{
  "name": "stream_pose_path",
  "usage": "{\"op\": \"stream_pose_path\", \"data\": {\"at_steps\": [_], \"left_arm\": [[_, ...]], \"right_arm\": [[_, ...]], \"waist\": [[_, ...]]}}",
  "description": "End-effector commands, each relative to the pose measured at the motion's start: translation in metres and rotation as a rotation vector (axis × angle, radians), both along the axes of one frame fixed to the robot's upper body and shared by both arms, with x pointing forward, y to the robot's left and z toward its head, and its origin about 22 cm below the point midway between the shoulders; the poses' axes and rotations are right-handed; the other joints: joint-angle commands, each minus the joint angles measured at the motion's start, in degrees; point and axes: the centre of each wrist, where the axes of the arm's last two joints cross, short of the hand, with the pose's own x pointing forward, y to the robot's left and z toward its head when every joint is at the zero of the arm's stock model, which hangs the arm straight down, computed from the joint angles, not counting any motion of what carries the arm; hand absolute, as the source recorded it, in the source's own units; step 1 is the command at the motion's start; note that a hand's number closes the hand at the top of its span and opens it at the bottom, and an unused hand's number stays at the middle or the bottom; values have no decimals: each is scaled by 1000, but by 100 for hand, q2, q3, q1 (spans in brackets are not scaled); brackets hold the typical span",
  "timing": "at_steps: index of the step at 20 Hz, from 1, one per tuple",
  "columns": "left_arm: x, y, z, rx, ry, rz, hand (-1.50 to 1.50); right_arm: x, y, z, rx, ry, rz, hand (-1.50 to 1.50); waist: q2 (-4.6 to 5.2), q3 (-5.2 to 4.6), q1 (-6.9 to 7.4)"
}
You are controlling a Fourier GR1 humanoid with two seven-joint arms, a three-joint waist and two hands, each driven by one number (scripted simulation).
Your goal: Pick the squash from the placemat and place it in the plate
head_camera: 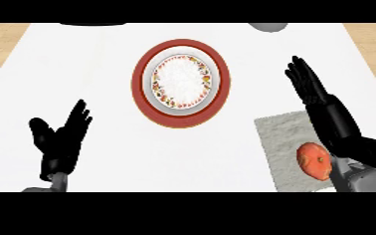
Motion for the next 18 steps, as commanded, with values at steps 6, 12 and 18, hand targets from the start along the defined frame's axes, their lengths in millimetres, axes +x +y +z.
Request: {"op": "stream_pose_path", "data": {"at_steps": [6, 12, 18], "left_arm": [[51, -9, 107, 229, -500, -267, 0], [49, 8, 110, 211, -504, -268, 0], [57, 7, 105, 204, -490, -301, 0]], "right_arm": [[-42, 88, 4, -5, -5, 867, 150], [-94, 48, -55, -369, -78, 524, -150], [-96, -8, -98, -77, -110, 454, -150]], "waist": [[-46, 101, 247], [-2, 93, -165], [49, 89, -31]]}}
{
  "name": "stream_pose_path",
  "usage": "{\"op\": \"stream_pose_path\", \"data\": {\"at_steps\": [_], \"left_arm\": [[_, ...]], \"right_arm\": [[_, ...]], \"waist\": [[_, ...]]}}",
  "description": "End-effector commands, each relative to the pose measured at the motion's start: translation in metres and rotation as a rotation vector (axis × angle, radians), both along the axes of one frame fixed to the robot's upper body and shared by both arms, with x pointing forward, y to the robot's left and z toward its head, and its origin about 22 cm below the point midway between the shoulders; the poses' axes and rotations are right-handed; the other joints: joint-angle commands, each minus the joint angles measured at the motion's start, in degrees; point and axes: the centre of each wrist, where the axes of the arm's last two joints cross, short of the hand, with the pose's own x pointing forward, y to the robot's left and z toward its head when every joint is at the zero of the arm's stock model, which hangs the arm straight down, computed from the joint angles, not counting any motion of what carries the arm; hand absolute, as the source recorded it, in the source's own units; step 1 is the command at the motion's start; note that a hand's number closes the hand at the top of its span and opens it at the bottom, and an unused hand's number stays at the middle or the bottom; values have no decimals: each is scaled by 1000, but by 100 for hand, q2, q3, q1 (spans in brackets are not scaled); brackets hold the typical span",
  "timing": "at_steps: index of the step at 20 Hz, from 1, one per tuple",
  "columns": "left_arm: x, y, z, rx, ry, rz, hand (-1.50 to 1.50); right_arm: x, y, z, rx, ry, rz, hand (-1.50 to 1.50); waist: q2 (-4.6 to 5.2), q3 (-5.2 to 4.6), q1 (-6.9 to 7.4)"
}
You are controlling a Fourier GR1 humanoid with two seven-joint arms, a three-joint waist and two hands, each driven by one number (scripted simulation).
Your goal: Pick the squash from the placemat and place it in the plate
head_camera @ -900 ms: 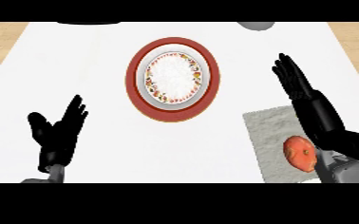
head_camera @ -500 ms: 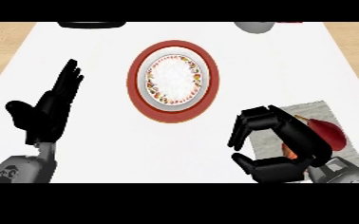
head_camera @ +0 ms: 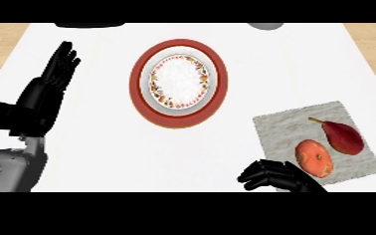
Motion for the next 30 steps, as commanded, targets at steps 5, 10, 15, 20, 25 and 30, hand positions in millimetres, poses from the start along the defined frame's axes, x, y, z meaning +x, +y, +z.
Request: {"op": "stream_pose_path", "data": {"at_steps": [5, 10, 15, 20, 25, 30], "left_arm": [[7, 1, 32, 4, -33, -24, 0], [1, 1, 19, 20, -35, -15, 0], [-1, 13, 12, 5, -13, -11, 0], [3, -2, 12, 12, -27, -42, 0], [5, 15, 15, 12, -36, -44, 0], [13, -4, 22, 12, -31, -38, 0]], "right_arm": [[13, -53, 37, 87, -170, -44, -150], [12, -92, 95, -287, -217, -102, -150], [12, -98, 143, -670, -225, -128, -150], [12, -91, 168, -974, -112, -79, -150], [6, -66, 159, -1098, -54, -54, -150], [22, -53, 153, -1145, -65, -102, -150]], "waist": [[14, -8, 84], [-11, -24, 14], [-22, -41, -16], [14, -30, 81], [33, -16, 164], [31, -10, 159]]}}
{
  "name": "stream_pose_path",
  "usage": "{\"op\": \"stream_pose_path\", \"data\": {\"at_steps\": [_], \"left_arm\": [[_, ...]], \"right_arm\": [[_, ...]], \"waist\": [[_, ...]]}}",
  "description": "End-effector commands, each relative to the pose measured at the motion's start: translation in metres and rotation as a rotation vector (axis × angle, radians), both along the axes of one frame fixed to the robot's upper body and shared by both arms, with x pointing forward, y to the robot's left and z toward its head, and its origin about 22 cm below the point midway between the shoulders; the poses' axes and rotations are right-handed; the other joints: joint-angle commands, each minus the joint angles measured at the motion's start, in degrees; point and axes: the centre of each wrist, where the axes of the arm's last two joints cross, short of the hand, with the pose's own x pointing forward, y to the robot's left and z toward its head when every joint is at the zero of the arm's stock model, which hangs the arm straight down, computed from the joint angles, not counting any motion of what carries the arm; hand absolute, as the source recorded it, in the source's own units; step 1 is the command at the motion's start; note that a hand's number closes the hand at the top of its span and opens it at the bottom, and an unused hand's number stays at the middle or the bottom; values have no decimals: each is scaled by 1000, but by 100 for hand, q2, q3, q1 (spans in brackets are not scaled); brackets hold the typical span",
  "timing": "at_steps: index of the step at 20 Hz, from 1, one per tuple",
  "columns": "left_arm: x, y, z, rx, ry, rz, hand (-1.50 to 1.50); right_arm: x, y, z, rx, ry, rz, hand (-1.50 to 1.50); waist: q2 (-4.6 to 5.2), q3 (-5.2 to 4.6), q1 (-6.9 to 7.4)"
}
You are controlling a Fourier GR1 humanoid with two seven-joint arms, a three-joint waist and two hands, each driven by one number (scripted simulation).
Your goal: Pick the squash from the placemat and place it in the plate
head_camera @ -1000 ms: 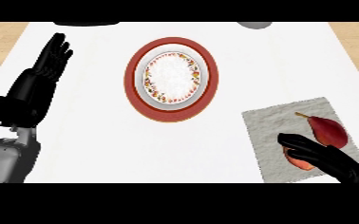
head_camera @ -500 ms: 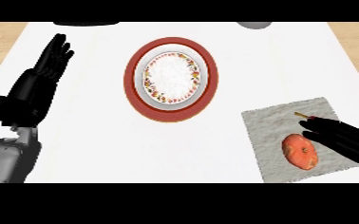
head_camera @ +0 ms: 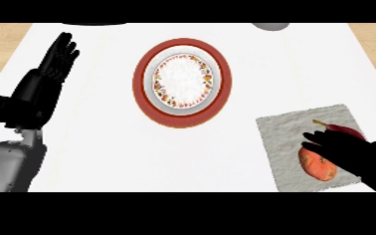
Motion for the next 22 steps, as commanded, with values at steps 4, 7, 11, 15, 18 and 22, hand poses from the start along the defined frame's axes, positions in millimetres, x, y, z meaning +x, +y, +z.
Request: {"op": "stream_pose_path", "data": {"at_steps": [4, 7, 11, 15, 18, 22], "left_arm": [[-2, 1, -5, 1, -8, 2, 0], [7, -19, 9, -15, -6, -5, 0], [1, -2, -5, -8, 20, 6, 0], [8, -10, 3, -17, 2, 1, 0], [-6, 5, 0, 13, 5, -11, 0], [-16, 8, -11, 3, 18, -15, 0]], "right_arm": [[8, 17, -17, -94, -45, -52, -150], [15, 4, -45, -174, -30, -94, -150], [7, 13, -77, -197, -14, -106, -150], [34, -4, -77, -196, 9, -99, -150], [31, -13, -83, -204, 29, -105, -150], [42, -40, -99, -209, 63, -84, -150]], "waist": [[-4, 4, 5], [-2, 8, -7], [-1, 7, -17], [1, 7, -12], [-5, 6, -18], [-1, 8, 21]]}}
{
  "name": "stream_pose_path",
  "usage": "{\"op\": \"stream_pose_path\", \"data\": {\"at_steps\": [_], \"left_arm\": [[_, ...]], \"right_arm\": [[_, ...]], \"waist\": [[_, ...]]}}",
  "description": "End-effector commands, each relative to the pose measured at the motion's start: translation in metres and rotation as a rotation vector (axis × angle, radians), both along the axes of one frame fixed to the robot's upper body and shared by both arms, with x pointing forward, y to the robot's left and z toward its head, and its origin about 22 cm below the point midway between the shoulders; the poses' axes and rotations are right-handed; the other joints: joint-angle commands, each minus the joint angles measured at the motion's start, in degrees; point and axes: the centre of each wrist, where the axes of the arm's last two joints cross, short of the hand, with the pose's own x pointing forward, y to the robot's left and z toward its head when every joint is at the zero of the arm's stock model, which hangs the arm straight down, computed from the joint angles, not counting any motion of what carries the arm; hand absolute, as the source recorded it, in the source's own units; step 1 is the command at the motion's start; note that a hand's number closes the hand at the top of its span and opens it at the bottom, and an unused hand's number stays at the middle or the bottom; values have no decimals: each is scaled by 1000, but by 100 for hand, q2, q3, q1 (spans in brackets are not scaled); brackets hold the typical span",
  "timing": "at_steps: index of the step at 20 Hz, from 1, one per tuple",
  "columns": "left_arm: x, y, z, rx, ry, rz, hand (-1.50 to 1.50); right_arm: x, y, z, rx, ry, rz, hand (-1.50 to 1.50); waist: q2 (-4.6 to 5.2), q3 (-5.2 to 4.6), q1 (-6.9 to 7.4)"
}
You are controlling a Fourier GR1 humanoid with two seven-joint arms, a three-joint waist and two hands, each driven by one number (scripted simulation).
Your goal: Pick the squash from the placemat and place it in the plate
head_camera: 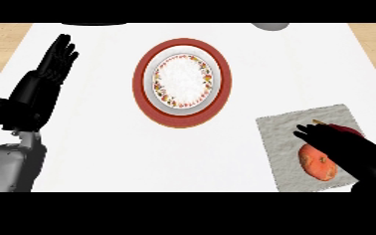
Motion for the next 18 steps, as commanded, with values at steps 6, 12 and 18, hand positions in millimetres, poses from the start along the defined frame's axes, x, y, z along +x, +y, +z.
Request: {"op": "stream_pose_path", "data": {"at_steps": [6, 12, 18], "left_arm": [[3, 11, 13, 10, -15, -6, 0], [1, -13, -1, 5, -4, -14, 0], [7, 14, -3, 8, -14, 14, 0]], "right_arm": [[9, 7, -32, -71, 23, -18, -150], [12, -1, -46, 86, -156, 47, 150], [25, 16, -46, 147, -366, 75, 150]], "waist": [[-4, -2, -14], [-2, 6, -25], [7, 1, -18]]}}
